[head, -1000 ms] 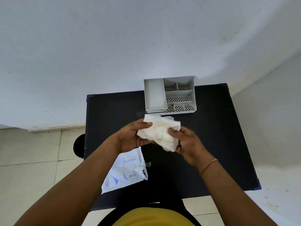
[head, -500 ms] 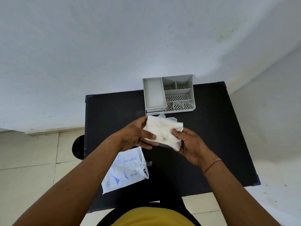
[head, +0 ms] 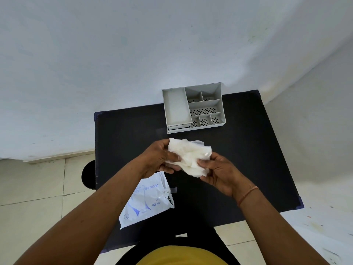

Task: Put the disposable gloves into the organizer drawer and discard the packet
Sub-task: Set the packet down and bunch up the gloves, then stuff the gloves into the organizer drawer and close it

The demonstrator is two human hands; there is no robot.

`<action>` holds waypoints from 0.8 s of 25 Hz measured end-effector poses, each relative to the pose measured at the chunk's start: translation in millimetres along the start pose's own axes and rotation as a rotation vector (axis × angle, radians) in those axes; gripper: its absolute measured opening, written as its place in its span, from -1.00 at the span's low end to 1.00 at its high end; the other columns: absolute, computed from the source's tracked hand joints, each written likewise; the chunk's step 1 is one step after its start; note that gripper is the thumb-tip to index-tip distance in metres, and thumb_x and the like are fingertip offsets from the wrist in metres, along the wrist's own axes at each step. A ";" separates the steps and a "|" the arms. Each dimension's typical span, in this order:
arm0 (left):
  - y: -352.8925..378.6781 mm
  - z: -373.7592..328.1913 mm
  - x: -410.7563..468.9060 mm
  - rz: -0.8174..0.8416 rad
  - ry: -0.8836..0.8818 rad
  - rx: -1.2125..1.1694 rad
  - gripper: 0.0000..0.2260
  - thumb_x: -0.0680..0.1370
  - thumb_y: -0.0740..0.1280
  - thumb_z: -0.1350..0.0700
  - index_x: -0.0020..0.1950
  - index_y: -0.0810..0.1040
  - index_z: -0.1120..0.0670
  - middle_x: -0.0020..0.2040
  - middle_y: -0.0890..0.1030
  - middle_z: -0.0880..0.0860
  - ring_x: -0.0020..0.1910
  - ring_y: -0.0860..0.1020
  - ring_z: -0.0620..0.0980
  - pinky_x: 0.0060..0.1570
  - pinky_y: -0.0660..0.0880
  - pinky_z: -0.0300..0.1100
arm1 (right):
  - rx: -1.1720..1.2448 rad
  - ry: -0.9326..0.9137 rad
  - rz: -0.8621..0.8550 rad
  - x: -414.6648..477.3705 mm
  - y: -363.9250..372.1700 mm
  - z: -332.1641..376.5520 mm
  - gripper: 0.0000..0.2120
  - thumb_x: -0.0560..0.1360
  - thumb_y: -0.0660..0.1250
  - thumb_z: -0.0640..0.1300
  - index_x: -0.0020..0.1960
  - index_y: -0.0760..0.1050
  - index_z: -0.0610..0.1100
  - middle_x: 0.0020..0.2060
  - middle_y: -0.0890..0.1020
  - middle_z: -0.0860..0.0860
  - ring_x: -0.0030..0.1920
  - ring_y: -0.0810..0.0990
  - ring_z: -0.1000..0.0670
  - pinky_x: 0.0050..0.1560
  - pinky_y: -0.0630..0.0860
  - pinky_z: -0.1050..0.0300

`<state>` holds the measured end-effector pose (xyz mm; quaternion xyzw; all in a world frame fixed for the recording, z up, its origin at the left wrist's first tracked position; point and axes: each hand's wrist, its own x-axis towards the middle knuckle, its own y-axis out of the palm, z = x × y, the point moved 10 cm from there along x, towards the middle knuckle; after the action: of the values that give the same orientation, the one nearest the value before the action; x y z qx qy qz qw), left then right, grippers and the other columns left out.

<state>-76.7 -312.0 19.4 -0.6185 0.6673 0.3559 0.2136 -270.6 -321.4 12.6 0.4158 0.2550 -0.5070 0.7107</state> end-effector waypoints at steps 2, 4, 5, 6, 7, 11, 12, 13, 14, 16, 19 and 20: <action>3.7 0.5 2.9 0.000 -0.026 -0.040 -0.64 0.59 0.51 0.03 0.37 0.63 0.07 0.06 0.79 0.19 -0.22 0.76 0.14 -0.33 0.68 -0.10 | 0.128 0.022 -0.047 3.9 -8.3 -8.7 -0.67 0.59 0.38 -0.33 0.34 0.59 -0.18 0.11 0.72 -0.20 -0.17 0.75 -0.06 -0.40 0.67 0.19; -0.1 1.8 13.5 -0.087 -0.073 -0.065 -0.58 0.61 0.39 -0.23 0.28 0.69 0.05 -0.02 0.79 0.13 -0.26 0.73 0.07 -0.30 0.63 -0.12 | 0.291 0.043 -0.088 5.3 -17.6 -17.3 -0.69 0.63 0.29 -0.36 0.33 0.60 -0.18 0.17 0.72 -0.25 -0.08 0.75 -0.14 -0.41 0.67 0.22; -7.9 3.6 23.3 -0.180 -0.095 -0.072 -0.57 0.62 0.36 -0.27 0.22 0.71 0.05 -0.05 0.78 0.11 -0.30 0.70 0.03 -0.28 0.59 -0.12 | 0.361 0.047 -0.101 4.6 -21.7 -21.0 -0.70 0.65 0.25 -0.36 0.30 0.61 -0.18 0.19 0.71 -0.27 -0.07 0.77 -0.18 -0.42 0.67 0.22; -15.5 5.2 34.7 -0.281 -0.111 -0.097 -0.59 0.63 0.36 -0.24 0.20 0.72 0.06 -0.06 0.77 0.08 -0.34 0.65 0.00 -0.27 0.55 -0.11 | 0.416 0.046 -0.111 3.0 -25.6 -23.2 -0.71 0.66 0.22 -0.36 0.29 0.61 -0.18 0.18 0.71 -0.28 -0.09 0.78 -0.19 -0.44 0.67 0.22; -21.6 7.7 48.2 -0.363 -0.128 -0.141 -0.64 0.64 0.38 -0.17 0.20 0.72 0.08 -0.06 0.77 0.07 -0.35 0.62 -0.02 -0.26 0.53 -0.10 | 0.453 0.042 -0.119 0.9 -29.1 -25.1 -0.71 0.67 0.21 -0.35 0.28 0.61 -0.17 0.19 0.71 -0.29 -0.11 0.79 -0.19 -0.45 0.67 0.22; -19.3 9.8 95.8 -0.445 -0.200 -0.421 -0.76 0.66 0.37 0.10 0.29 0.68 0.13 -0.11 0.74 0.03 -0.27 0.68 -0.03 -0.28 0.55 -0.10 | 0.546 0.021 -0.143 -5.6 -41.2 -32.2 -0.68 0.67 0.22 -0.34 0.35 0.58 -0.18 0.26 0.68 -0.30 -0.07 0.79 -0.22 -0.42 0.69 0.17; -18.2 9.9 104.6 -0.448 -0.207 -0.457 -0.76 0.66 0.36 0.13 0.29 0.68 0.14 -0.13 0.73 0.03 -0.26 0.69 -0.02 -0.29 0.55 -0.10 | 0.566 0.013 -0.143 -6.9 -42.9 -32.5 -0.68 0.67 0.22 -0.34 0.37 0.57 -0.19 0.27 0.67 -0.30 -0.06 0.79 -0.22 -0.41 0.69 0.17; -17.8 9.3 110.7 -0.454 -0.203 -0.478 -0.78 0.65 0.36 0.16 0.26 0.68 0.16 -0.15 0.72 0.03 -0.25 0.70 -0.02 -0.29 0.55 -0.10 | 0.581 0.003 -0.139 -7.8 -43.5 -31.5 -0.67 0.68 0.21 -0.34 0.38 0.57 -0.19 0.28 0.66 -0.31 -0.06 0.79 -0.23 -0.41 0.69 0.16; -16.2 9.1 115.9 -0.457 -0.197 -0.496 -0.82 0.65 0.36 0.18 0.20 0.68 0.16 -0.17 0.71 0.03 -0.25 0.70 -0.02 -0.28 0.56 -0.10 | 0.594 -0.007 -0.136 -8.4 -44.5 -29.5 -0.67 0.68 0.21 -0.34 0.38 0.56 -0.19 0.29 0.66 -0.31 -0.06 0.79 -0.23 -0.41 0.69 0.16; -15.7 11.6 121.1 -0.485 -0.190 -0.506 -0.90 0.63 0.35 0.19 0.07 0.67 0.15 -0.19 0.70 0.04 -0.25 0.70 -0.01 -0.26 0.57 -0.09 | 0.611 -0.018 -0.135 -8.7 -45.9 -26.1 -0.67 0.67 0.20 -0.35 0.37 0.56 -0.20 0.29 0.66 -0.31 -0.07 0.80 -0.23 -0.41 0.69 0.17; -15.1 25.3 119.5 -0.513 -0.208 -0.521 -0.88 0.64 0.34 0.17 -0.04 0.64 0.14 -0.20 0.69 0.04 -0.24 0.70 0.00 -0.25 0.57 -0.07 | 0.620 -0.016 -0.132 -9.3 -47.7 -23.1 -0.68 0.67 0.22 -0.34 0.37 0.57 -0.19 0.27 0.67 -0.30 -0.07 0.80 -0.22 -0.41 0.69 0.17; -13.5 30.6 118.2 -0.505 -0.209 -0.542 -0.87 0.65 0.34 0.16 -0.04 0.65 0.14 -0.19 0.69 0.04 -0.23 0.71 0.00 -0.25 0.57 -0.07 | 0.623 -0.016 -0.130 -10.3 -48.3 -21.7 -0.68 0.67 0.22 -0.34 0.36 0.58 -0.19 0.26 0.67 -0.30 -0.07 0.80 -0.22 -0.41 0.69 0.17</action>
<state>-85.2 -368.7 -89.2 -0.7577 0.3505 0.5167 0.1902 -318.1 -304.5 -6.8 0.5923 0.1078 -0.6084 0.5172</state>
